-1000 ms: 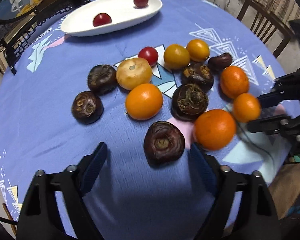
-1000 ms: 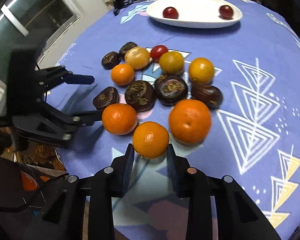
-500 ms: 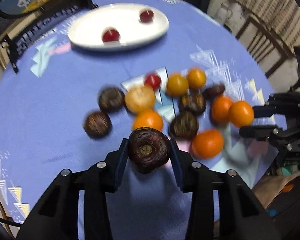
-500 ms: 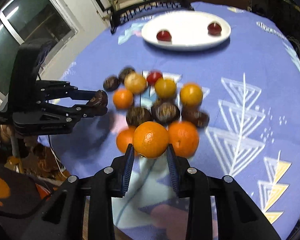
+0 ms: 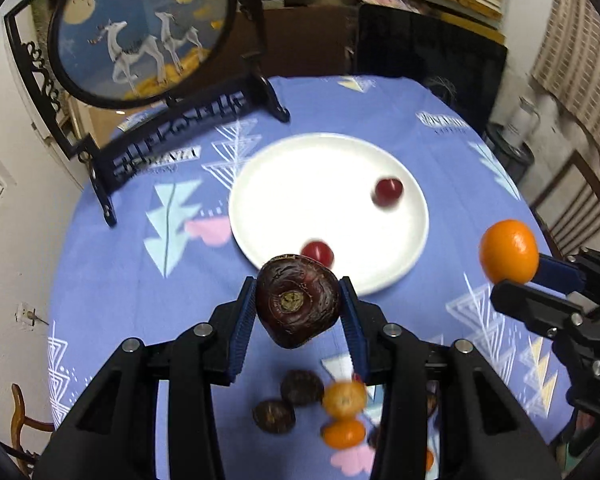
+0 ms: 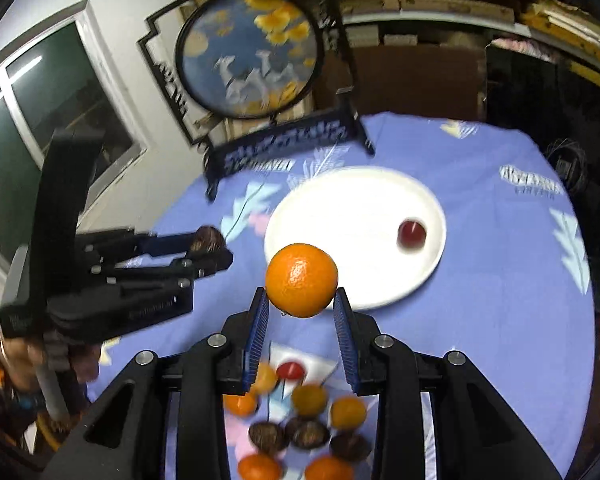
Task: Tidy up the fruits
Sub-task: 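Lower the tangerine and dark brown fruit onto the white plate, opening both grippers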
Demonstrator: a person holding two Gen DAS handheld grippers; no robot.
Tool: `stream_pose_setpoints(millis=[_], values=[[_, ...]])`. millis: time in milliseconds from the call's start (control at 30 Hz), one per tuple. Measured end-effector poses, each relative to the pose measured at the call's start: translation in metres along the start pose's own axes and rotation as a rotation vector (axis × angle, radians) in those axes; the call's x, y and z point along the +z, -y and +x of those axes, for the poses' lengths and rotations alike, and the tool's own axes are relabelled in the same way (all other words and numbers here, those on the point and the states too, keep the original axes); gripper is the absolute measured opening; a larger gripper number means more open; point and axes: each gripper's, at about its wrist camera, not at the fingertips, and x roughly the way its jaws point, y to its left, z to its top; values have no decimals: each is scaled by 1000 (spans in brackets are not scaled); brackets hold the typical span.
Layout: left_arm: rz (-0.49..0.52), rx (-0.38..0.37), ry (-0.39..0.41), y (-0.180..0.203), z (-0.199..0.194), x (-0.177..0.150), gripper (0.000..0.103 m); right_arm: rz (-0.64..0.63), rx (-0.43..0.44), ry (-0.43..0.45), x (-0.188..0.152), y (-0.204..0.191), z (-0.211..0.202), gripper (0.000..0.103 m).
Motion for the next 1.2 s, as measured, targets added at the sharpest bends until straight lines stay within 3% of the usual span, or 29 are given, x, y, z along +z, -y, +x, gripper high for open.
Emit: stream_pose_setpoints(millis=[267, 1067, 1100, 1133, 1167, 1200], values=[[-35, 40, -28, -1, 29, 20, 40, 20, -10, 22, 24, 18, 10, 34], [4, 62, -131, -9, 130, 54, 40, -17, -44, -122, 51, 54, 122, 34], [9, 52, -138, -9, 134, 55, 45, -18, -43, -130, 51, 54, 123, 38], [14, 51, -143, -8, 136, 55, 53, -18, -45, -138, 50, 55, 124, 51], [15, 63, -140, -9, 137, 56, 71, -14, -53, -141, 49, 55, 124, 55], [11, 75, -124, -10, 136, 56, 79, -8, -67, -136, 47, 57, 122, 58]])
